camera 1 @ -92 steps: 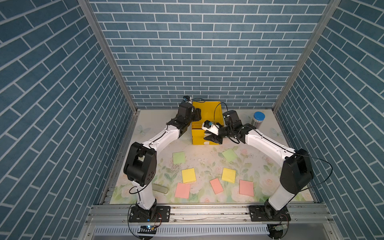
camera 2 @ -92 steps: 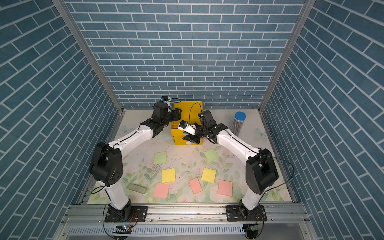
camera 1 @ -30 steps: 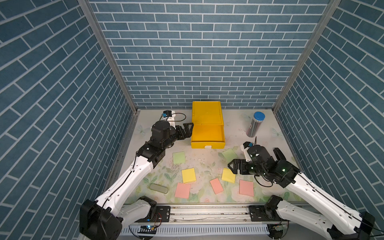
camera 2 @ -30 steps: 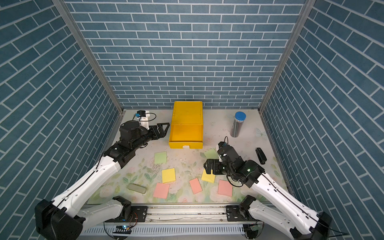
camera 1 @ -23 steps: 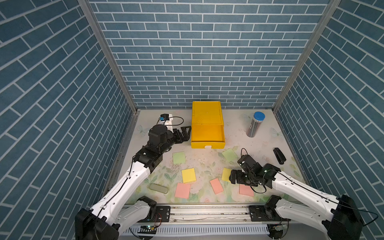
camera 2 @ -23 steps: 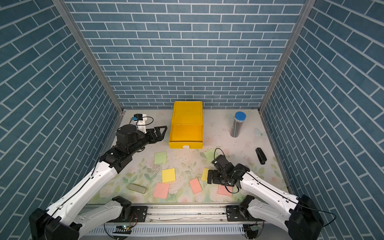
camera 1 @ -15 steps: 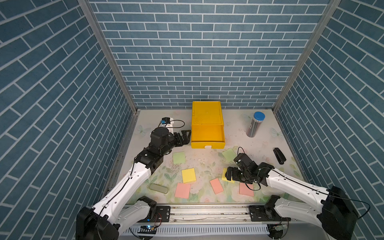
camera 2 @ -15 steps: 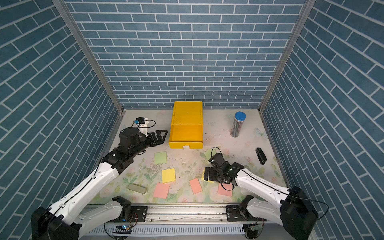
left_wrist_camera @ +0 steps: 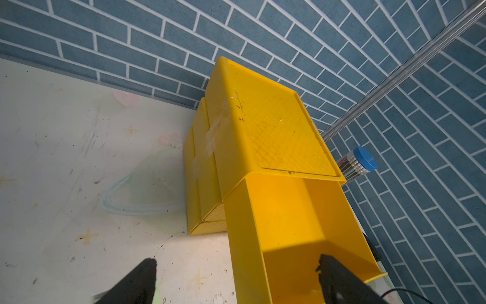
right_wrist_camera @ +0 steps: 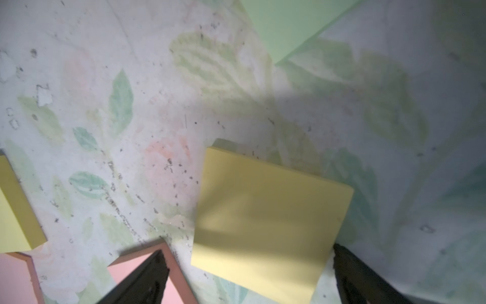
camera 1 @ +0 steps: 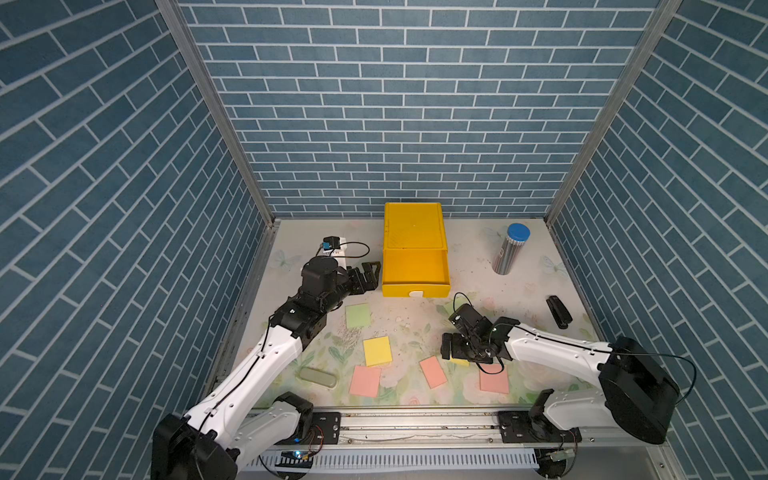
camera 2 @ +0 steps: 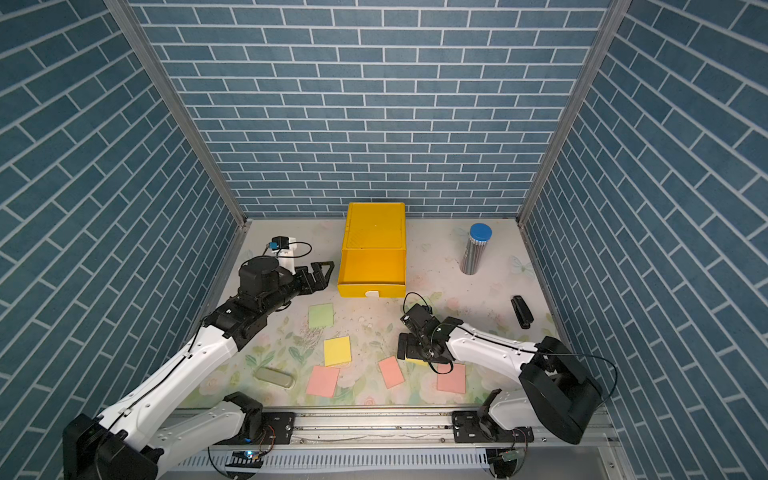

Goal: Please put the sticky notes in the drawer by color
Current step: Pick up the sticky notes from the center of the board.

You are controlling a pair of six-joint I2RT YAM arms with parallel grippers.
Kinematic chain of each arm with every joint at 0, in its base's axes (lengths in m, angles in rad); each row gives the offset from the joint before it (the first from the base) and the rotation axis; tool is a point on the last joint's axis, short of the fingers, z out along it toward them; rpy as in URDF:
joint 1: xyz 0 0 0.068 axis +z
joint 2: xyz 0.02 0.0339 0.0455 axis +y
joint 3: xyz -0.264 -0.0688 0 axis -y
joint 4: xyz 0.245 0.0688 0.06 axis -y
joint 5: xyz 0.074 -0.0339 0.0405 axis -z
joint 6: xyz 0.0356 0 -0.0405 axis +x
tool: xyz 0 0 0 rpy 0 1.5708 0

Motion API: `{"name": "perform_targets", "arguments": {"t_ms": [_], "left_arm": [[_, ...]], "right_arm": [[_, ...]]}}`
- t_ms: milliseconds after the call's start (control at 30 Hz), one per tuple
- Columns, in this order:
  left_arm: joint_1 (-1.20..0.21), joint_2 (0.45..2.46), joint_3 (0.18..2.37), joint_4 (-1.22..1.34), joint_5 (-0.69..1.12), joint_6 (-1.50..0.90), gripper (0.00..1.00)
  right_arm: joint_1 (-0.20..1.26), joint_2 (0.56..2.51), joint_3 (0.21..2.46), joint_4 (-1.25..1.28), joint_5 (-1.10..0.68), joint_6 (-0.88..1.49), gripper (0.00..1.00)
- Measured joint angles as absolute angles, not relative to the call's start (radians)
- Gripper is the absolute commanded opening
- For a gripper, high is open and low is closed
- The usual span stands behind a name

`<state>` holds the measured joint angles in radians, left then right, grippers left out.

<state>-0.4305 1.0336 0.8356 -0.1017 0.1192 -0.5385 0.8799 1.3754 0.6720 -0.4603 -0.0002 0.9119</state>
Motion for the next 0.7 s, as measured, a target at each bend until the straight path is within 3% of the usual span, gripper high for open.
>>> {"name": "perform_targets", "arguments": {"t_ms": [133,300,700], "left_arm": [[-0.430,1.034,0.836,-0.107,0.111,-0.530,1.00],[-0.430,1.030,0.836,-0.112,0.104,-0.523,1.00],[-0.430,1.010,0.805,-0.110,0.098,-0.524,1.00]], "right_arm": [[0.906,1.424,0.709,-0.495,0.045,0.911,0.93],[0.919,1.455,0.730,-0.543,0.082,0.891,0.81],[0.911,1.485,0.777,-0.622,0.103,0.823,0.88]]}}
